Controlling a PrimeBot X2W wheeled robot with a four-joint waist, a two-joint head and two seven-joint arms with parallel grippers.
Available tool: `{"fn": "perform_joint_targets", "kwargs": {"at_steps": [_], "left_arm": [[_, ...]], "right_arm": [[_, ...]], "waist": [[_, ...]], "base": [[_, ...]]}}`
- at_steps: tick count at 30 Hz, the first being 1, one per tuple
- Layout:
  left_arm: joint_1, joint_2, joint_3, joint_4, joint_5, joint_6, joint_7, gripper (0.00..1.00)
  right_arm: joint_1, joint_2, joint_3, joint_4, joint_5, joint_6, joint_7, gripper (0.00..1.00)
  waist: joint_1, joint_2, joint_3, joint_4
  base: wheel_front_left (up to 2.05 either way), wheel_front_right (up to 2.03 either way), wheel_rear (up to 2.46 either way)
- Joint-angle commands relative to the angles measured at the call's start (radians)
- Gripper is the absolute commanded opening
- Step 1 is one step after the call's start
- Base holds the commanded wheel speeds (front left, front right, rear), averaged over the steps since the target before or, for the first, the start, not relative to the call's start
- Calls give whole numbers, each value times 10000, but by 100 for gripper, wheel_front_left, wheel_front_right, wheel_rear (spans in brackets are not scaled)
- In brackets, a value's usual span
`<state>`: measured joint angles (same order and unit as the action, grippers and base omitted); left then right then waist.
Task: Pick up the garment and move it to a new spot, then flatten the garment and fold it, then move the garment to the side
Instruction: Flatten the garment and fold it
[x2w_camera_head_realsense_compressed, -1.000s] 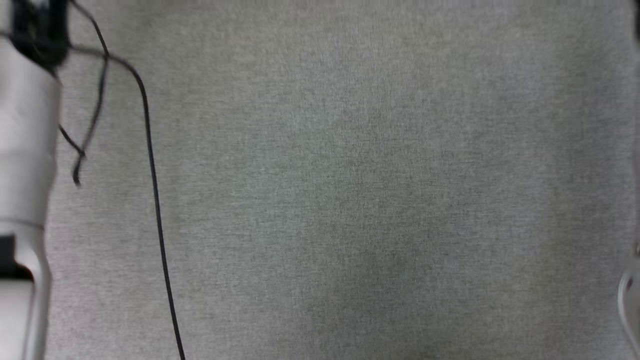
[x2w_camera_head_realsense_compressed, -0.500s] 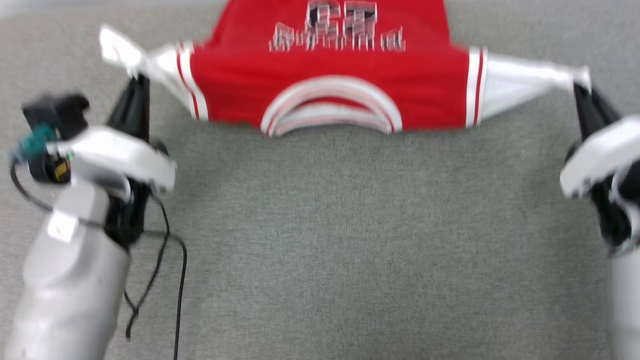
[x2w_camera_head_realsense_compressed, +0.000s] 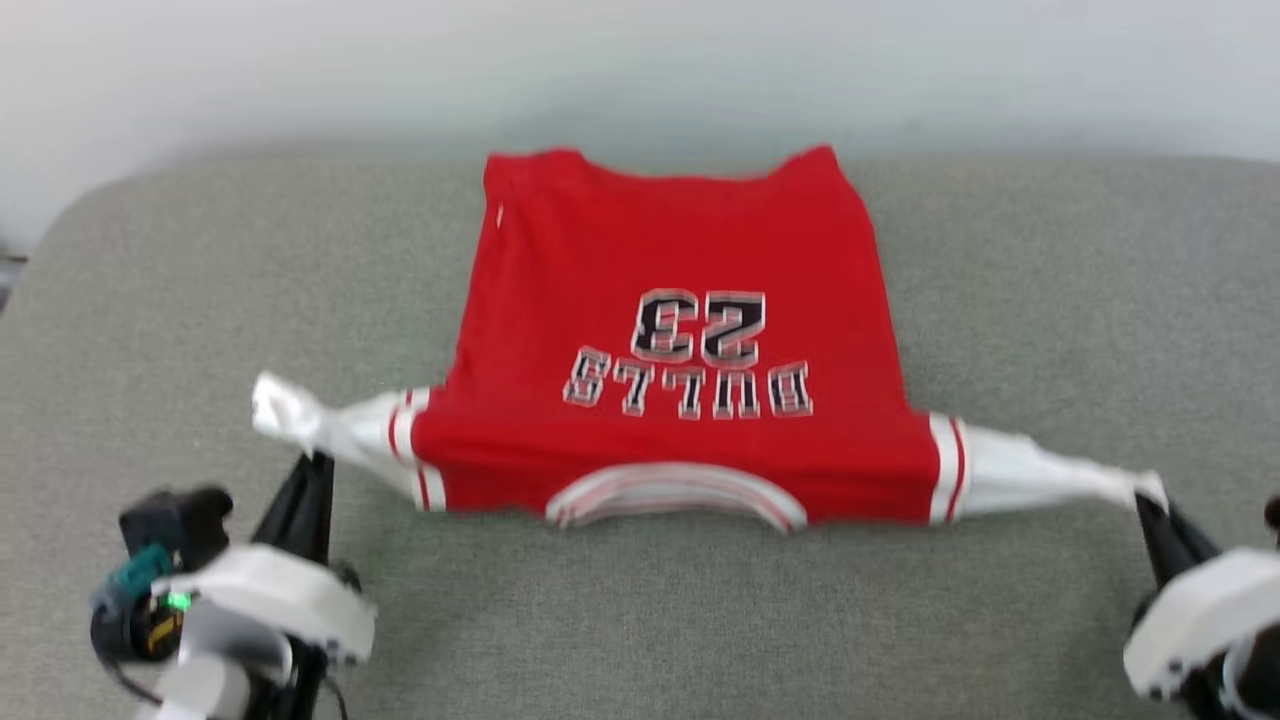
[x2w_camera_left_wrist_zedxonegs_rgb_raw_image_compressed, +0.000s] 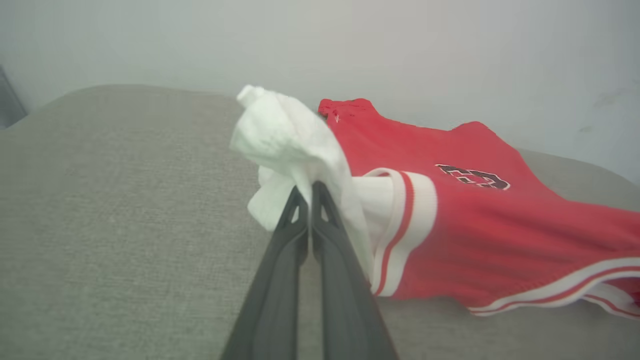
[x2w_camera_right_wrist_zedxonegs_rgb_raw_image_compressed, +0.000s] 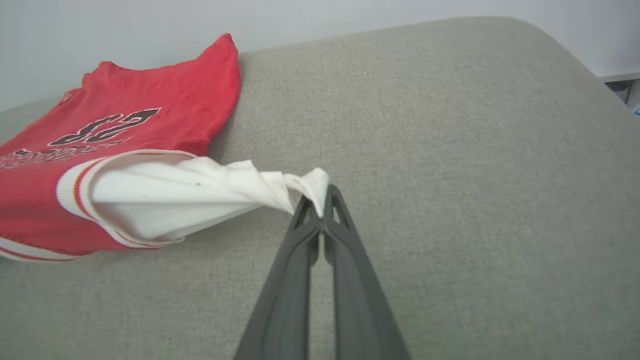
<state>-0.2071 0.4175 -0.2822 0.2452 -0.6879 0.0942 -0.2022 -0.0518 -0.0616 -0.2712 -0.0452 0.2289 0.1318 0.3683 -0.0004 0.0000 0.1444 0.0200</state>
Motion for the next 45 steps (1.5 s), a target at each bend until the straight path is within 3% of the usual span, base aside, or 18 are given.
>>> {"fn": "perform_joint_targets", "kwargs": {"at_steps": [1, 11, 18, 19, 20, 27, 35, 39, 45], "left_arm": [[391, 154, 97, -268, -32, 216, 114, 0], [3249, 314, -45, -2179, -529, 1201, 1175, 0], [3910, 218, -336, -2878, -505, 1325, 1289, 0], [3877, 189, -410, -2911, -480, 1274, 1283, 0], [3818, 164, -454, -2944, -443, 1231, 1232, 0], [3228, 133, -750, -2936, -33, 1035, 1010, 0], [2167, -174, -1086, -2945, 253, 709, 740, 0], [1477, -435, -1298, -2863, 394, 422, 532, 0], [576, -757, -1538, -2505, 525, -43, 191, 0]], "right_arm": [[415, 12, -135, -139, -23, -21, 95, 0], [2912, 100, -198, -186, 315, -21, 593, 0], [3641, 101, -59, 334, 637, -20, 200, 0], [3592, 101, 0, 378, 629, -20, 141, 28], [3451, 100, 27, 377, 586, -20, 23, 100], [2078, 107, 12, 310, 494, -15, -1526, 100], [-1437, -266, -590, 2139, 339, -15, -1903, 100], [-3312, -670, -704, 3545, 135, -15, -1504, 100], [-5806, -1319, -391, 5382, -194, -15, 326, 100]], "waist": [[4, 0, -304, 37], [4, 0, -1157, 225], [4, 0, -1282, 496], [4, 0, -1266, 531], [4, 0, -1242, 567], [4, 0, -837, 839], [4, 0, 183, 1296], [4, 0, 858, 1753], [4, 0, 1694, 2335]], "base": [[0, 0, 0], [0, 0, 0], [0, 0, 0], [0, 0, 0], [0, 0, 0], [0, 0, 0], [0, 0, 0], [0, 0, 0], [0, 0, 0]]}}
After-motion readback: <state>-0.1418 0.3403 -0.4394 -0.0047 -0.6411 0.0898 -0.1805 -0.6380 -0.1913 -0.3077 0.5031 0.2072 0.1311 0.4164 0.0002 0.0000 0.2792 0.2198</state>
